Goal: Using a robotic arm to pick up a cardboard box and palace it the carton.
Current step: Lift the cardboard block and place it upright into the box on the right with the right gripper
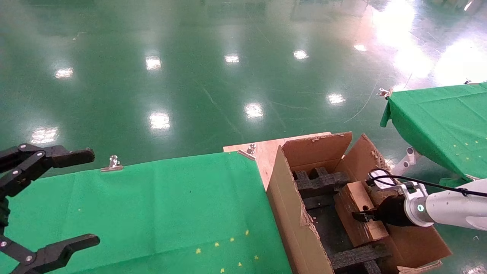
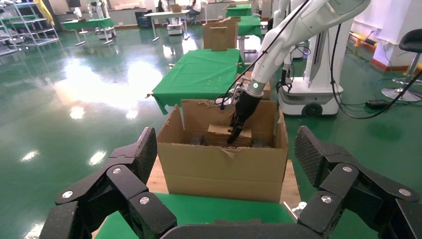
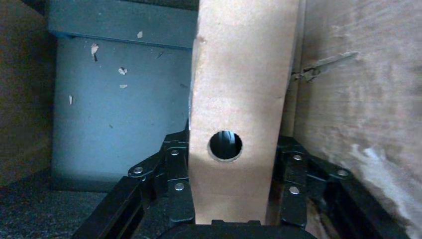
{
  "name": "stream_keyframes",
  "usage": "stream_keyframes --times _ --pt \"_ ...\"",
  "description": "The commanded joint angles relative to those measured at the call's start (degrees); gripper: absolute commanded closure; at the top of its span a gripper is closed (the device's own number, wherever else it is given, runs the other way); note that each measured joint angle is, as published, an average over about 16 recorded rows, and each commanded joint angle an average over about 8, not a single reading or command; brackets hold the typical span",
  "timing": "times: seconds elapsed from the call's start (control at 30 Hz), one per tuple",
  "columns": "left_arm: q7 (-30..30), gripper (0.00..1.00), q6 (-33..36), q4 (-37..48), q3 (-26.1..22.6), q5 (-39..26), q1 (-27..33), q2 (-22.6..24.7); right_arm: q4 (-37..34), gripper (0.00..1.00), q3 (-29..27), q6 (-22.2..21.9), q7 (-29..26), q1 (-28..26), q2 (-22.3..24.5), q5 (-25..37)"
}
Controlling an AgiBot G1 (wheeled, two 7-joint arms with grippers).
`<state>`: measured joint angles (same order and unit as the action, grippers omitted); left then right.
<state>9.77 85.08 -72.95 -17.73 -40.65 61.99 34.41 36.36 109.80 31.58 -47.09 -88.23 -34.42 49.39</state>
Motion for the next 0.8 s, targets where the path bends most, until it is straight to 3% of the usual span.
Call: stream_keyframes --times 0.03,0.47,0.8 --pt "0.0 0.00 0.0 0.0 0.0 0.0 0.0 0.0 0.0 0.00 0.0 -0.1 -0.1 -0.1 0.0 0.0" --pt "0.0 0.00 0.0 0.0 0.0 0.0 0.0 0.0 2.5 0.00 -0.1 -0.9 -0.7 -4.8 1.8 1.9" --pt "0.0 0.00 0.0 0.0 -0.1 0.0 0.0 0.0 13.1 0.00 -3.2 -0.6 2.4 -17.3 6.1 5.1"
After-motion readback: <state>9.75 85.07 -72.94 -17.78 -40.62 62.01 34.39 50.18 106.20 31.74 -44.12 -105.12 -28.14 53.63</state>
